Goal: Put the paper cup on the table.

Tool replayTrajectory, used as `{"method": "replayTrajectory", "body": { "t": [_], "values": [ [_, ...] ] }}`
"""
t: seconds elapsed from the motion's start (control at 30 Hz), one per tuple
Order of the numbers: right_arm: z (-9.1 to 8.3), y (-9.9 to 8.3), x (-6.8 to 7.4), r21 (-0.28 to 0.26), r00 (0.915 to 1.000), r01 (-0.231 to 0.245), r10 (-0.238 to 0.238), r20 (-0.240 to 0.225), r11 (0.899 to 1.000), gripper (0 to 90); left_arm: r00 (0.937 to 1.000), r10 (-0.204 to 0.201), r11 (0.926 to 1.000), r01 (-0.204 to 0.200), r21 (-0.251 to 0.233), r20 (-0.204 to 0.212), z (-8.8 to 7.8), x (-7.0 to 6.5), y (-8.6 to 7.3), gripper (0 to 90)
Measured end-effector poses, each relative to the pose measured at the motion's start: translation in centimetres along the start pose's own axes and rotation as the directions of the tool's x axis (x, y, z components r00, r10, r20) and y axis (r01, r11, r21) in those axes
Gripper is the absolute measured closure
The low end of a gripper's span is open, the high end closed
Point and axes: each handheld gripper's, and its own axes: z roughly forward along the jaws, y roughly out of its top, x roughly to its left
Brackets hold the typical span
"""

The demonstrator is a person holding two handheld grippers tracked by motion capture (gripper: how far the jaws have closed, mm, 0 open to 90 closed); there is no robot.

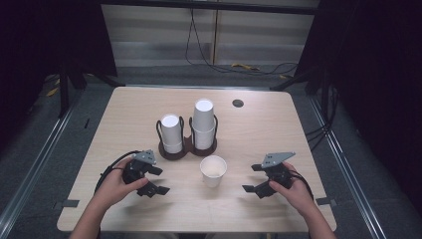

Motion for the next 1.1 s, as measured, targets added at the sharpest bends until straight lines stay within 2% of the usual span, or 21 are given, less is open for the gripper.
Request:
{"method": "replayTrajectory", "body": {
  "t": [0.2,0.33,0.57,0.7,0.77,1.1],
  "values": [
    [-1.1,-1.3,-0.5,0.008,0.9988,-0.031,0.031,0.038,0.999,13.9,0.9994,-0.021,0.9997,0.021,-0.012,-0.027,-0.8,0.5,-1.3,19.2],
    [-1.8,-2.1,-0.9,0.004,0.9962,-0.068,0.068,0.055,0.998,13.9,0.9986,-0.023,0.9995,0.022,-0.02,-0.047,-1.3,0.8,-2.0,19.2],
    [-2.8,-3.1,-1.1,0.009,0.9924,-0.091,0.09,0.084,0.996,13.9,0.9964,-0.032,0.9993,0.031,-0.02,-0.078,-2.0,1.3,-3.1,19.3],
    [-3.1,-3.6,-1.0,0.014,0.99,-0.092,0.09,0.109,0.996,13.9,0.9948,-0.045,0.9985,0.042,-0.036,-0.091,-2.4,1.7,-3.7,19.4],
    [-3.3,-3.9,-0.9,0.007,0.989,-0.105,0.104,0.105,0.994,13.9,0.9937,-0.043,0.9986,0.039,-0.035,-0.104,-2.6,1.8,-3.8,19.2],
    [-3.9,-4.3,-0.9,-0.007,0.9856,-0.101,0.101,0.135,0.995,13.9,0.9919,-0.037,0.9982,0.031,-0.05,-0.121,-2.8,2.0,-4.2,19.0]
  ]
}}
